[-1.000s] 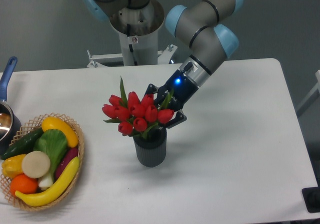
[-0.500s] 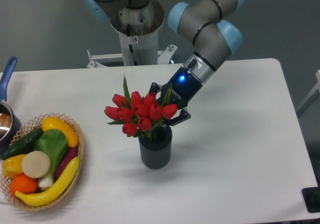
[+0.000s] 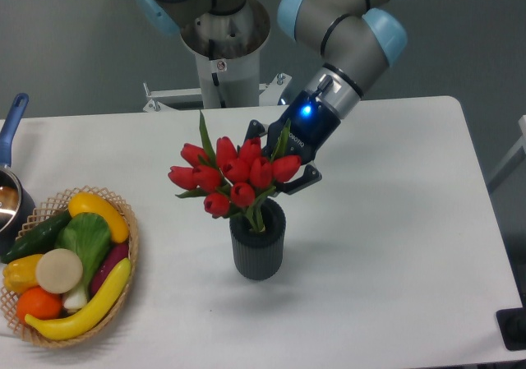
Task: Pick up the flowers from the vase
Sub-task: 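Lift the gripped tulips straight up out of the vase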
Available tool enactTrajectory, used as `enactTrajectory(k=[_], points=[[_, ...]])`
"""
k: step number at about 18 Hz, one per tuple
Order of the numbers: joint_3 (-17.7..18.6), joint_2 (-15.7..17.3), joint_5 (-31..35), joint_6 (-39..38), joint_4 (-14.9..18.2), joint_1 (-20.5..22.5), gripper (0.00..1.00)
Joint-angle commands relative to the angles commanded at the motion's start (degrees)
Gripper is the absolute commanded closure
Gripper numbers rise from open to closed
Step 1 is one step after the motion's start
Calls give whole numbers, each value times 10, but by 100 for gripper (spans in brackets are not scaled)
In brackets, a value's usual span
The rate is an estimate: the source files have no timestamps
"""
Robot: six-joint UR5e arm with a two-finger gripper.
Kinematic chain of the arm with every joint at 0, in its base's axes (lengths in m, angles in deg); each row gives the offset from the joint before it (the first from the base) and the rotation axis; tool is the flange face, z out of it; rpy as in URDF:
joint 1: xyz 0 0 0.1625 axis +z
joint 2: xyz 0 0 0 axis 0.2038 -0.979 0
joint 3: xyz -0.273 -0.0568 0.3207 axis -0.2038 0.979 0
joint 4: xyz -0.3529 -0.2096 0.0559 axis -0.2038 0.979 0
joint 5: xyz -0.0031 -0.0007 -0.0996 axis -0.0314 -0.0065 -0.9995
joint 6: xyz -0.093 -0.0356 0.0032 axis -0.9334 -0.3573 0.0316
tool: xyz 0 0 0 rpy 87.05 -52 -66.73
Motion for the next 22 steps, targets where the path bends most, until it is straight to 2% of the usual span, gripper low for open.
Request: enactTrajectory(k=[8,12,22], points=[[-38,10,-52,-89,0,23,58],[-54,14,-78,-160,-1,28,58],[-69,17,-121,-211,-1,48,59]])
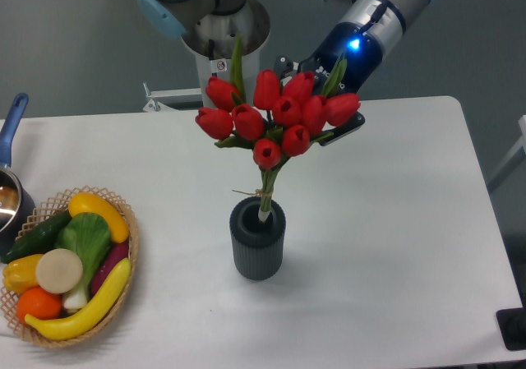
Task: Pick up the flowers from the vase
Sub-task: 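Lift the gripped tulips straight up out of the vase, then carry the tulip bunch away from the vase, holding it aloft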
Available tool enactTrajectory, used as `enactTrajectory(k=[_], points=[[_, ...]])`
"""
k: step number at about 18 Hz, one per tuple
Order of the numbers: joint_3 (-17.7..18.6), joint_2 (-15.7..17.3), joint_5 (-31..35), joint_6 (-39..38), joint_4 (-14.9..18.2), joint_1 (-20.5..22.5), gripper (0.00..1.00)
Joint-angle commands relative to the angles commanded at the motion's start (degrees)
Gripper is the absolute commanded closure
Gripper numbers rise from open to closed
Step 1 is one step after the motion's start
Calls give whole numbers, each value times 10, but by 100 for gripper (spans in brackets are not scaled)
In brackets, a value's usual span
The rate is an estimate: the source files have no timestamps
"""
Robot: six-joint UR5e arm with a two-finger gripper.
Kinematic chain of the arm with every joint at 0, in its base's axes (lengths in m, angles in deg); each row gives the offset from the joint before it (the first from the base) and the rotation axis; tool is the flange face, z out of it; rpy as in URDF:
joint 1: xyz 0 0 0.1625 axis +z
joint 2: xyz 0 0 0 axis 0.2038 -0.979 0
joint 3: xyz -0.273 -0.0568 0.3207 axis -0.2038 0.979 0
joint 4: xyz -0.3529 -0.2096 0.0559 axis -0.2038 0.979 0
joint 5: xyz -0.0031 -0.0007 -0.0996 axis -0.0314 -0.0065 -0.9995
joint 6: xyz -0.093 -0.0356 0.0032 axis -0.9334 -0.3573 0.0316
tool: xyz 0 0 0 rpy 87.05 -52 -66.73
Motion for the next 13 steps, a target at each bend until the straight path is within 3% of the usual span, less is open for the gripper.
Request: enactTrajectory(k=[5,13], points=[[-48,-15,3,-39,-4,21,59],[-127,-111,11,28,-23,67,59]])
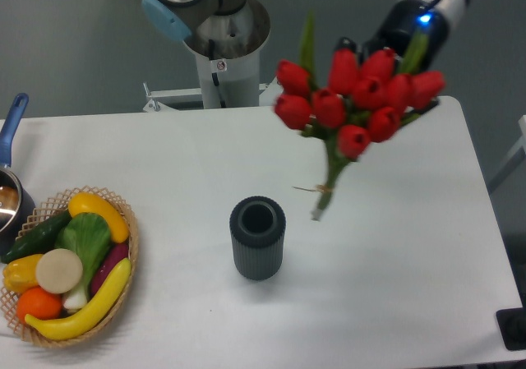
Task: Pick up the flowers from the vase
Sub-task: 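Carry the tulip bunch away from the vase, holding it aloft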
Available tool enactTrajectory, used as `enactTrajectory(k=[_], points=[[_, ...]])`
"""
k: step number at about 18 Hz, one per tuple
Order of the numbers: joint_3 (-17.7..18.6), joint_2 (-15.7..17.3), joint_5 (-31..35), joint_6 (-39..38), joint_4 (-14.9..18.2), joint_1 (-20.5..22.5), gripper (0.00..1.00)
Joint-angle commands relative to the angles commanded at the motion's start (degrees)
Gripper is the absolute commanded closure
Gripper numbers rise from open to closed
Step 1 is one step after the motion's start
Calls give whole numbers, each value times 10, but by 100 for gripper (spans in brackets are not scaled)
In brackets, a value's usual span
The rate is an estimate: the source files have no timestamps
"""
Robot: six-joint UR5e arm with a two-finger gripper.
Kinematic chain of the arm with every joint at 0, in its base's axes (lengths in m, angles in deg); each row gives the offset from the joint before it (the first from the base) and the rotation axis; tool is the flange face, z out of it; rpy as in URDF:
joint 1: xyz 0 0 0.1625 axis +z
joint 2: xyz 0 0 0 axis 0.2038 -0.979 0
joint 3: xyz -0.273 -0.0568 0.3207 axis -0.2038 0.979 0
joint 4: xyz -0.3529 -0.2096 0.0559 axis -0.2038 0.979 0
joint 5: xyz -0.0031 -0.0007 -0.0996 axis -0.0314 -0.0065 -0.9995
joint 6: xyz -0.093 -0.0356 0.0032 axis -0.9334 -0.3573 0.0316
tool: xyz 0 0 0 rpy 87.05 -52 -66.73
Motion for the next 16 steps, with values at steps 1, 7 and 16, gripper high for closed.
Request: enactTrajectory(k=[1,7,16], points=[[-1,-5,0,9,-4,6,59],[-2,-28,0,48,-6,32,59],[-3,-40,1,73,-10,45,59]])
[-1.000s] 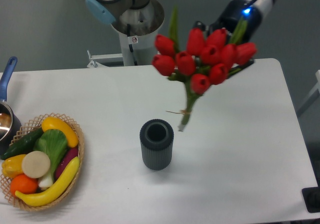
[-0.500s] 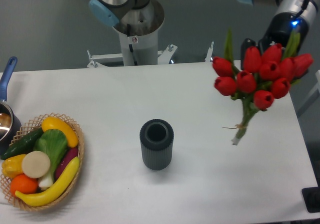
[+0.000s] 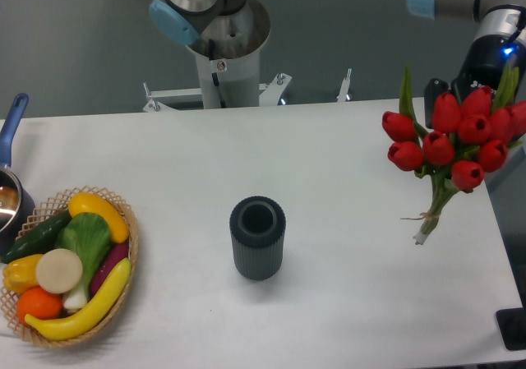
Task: Pick up the flowers from the vase
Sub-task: 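Carry the tulip bunch away from the vase, holding it aloft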
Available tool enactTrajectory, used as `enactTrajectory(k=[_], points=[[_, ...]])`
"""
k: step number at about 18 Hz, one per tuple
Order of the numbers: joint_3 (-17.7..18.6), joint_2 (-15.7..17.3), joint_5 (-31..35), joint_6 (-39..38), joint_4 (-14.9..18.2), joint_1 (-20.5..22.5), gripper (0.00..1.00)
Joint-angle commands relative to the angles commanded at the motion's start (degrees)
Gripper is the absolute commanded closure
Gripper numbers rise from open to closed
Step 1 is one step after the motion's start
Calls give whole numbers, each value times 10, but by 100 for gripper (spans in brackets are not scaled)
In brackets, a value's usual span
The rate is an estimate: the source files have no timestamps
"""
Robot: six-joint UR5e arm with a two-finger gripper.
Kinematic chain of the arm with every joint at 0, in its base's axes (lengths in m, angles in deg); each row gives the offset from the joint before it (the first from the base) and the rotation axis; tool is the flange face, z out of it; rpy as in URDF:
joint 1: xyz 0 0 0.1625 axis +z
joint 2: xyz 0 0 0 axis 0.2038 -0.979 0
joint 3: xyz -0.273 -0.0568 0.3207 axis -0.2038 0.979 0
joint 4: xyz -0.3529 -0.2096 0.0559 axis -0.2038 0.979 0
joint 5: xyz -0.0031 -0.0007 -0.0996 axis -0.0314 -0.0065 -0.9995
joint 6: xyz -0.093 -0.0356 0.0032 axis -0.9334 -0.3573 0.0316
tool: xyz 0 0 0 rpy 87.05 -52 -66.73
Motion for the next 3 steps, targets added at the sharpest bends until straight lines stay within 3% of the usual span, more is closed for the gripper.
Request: enactTrajectory(k=[3], points=[[4,0,0,7,0,-1,59]])
